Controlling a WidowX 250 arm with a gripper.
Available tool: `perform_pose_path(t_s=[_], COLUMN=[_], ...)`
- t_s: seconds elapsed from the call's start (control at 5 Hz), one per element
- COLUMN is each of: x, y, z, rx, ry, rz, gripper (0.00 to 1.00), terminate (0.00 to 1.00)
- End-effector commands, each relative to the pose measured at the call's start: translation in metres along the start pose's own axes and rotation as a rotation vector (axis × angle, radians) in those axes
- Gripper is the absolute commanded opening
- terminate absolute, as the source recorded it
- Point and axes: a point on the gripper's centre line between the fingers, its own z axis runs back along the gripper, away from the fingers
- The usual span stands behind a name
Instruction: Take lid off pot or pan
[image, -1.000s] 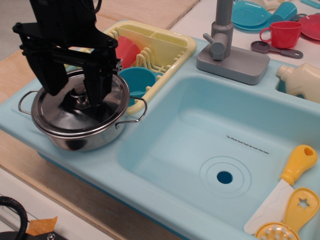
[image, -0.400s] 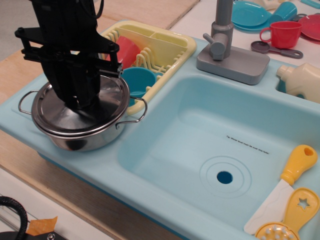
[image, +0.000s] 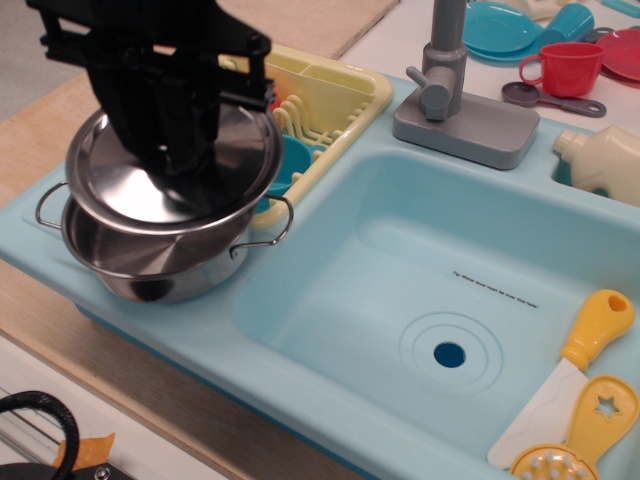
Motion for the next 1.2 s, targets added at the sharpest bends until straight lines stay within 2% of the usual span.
perform_pose_path(t_s=[0.0,0.2,0.4,0.8,1.0], x=[0.018,0.030,0.035,0.037,0.040], y=[-0.039,-0.065,-0.084,-0.083,-0.077], z=[0.009,-0.001,-0.026,-0.065,-0.075], rx=[-0.035,-0.072,-0.135,-0.193,-0.203], ry=[-0.043,-0.020,0.011,0.095,0.118], rz=[-0.080,-0.151,-0.194,-0.189,-0.185], gripper=[0.00,0.00,0.00,0.00,0.00], terminate=[0.00,0.00,0.00,0.00,0.00])
